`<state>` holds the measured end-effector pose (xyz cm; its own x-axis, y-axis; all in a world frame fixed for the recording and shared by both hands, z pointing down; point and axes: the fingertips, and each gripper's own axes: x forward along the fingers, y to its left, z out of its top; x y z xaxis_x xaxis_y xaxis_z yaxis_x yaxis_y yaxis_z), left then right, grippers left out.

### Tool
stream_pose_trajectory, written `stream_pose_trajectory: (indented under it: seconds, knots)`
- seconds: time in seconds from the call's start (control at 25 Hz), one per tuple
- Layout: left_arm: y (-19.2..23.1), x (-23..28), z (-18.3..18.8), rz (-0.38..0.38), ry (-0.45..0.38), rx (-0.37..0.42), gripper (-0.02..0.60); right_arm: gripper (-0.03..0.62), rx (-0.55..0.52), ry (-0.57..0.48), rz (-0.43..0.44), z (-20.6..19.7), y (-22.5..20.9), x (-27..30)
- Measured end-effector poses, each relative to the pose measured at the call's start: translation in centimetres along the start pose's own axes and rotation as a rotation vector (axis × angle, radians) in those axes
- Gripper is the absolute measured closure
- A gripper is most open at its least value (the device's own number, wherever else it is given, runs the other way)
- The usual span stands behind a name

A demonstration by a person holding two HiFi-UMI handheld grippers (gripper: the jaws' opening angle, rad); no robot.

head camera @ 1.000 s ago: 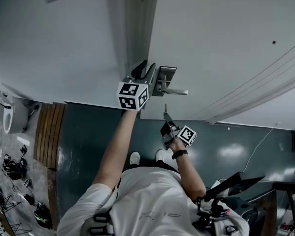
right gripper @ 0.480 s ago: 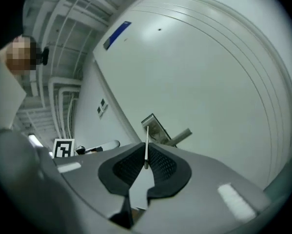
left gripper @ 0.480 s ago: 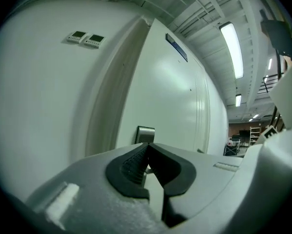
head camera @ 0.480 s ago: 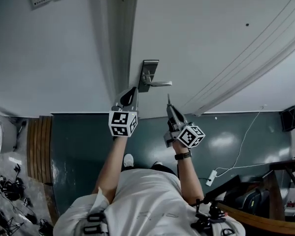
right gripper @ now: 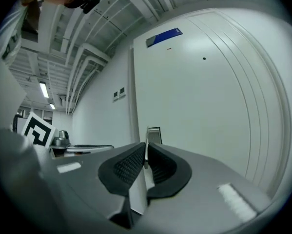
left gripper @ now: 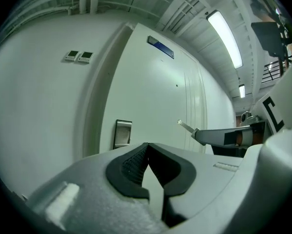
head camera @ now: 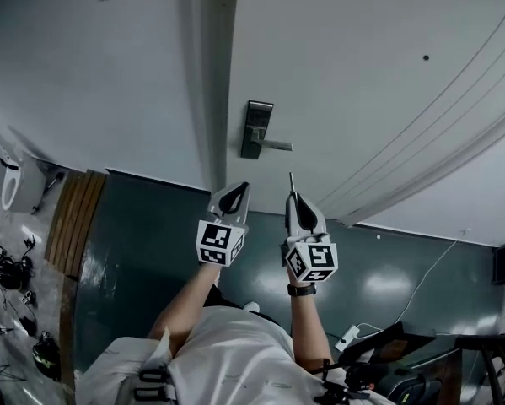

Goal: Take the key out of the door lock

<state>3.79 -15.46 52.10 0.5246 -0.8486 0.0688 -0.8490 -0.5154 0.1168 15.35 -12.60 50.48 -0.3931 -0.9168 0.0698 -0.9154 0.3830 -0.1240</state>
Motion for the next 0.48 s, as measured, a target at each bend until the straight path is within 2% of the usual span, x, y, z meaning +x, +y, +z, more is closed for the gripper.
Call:
stream_pose_trajectory:
  seconds: [0.08,0.2,0.24,0.36,0.48]
  knots:
    - [-2.5,-1.4,-1.1,0.014,0.032,-0.005,0.581,0.566,-0.002,0.013,0.007,-1.5,-0.6,-1.8]
    - [-4.6,-5.0,-1.9,0.064,0.064,-0.086,0.581,0.566,0.051,0.051,0.027,-4.0,-0.6,-3.8]
    - [-4.9,-6.1,-1.2,0.077,0.05,-0.069,0.581,0.566,0.056,0.053,0.042,-4.0,-0.1,-4.2]
    - [-4.7,-7.9,1.3,0.131,0.015,0.069,0.581,0.566,0.022,0.012,0.1,-1.3,2.6,-4.9]
    - [-4.4,-8.2,3.6,0.151,-0.034,0.113,0.581,0.566,-0.048,-0.048,0.141,2.2,4.9,-5.3]
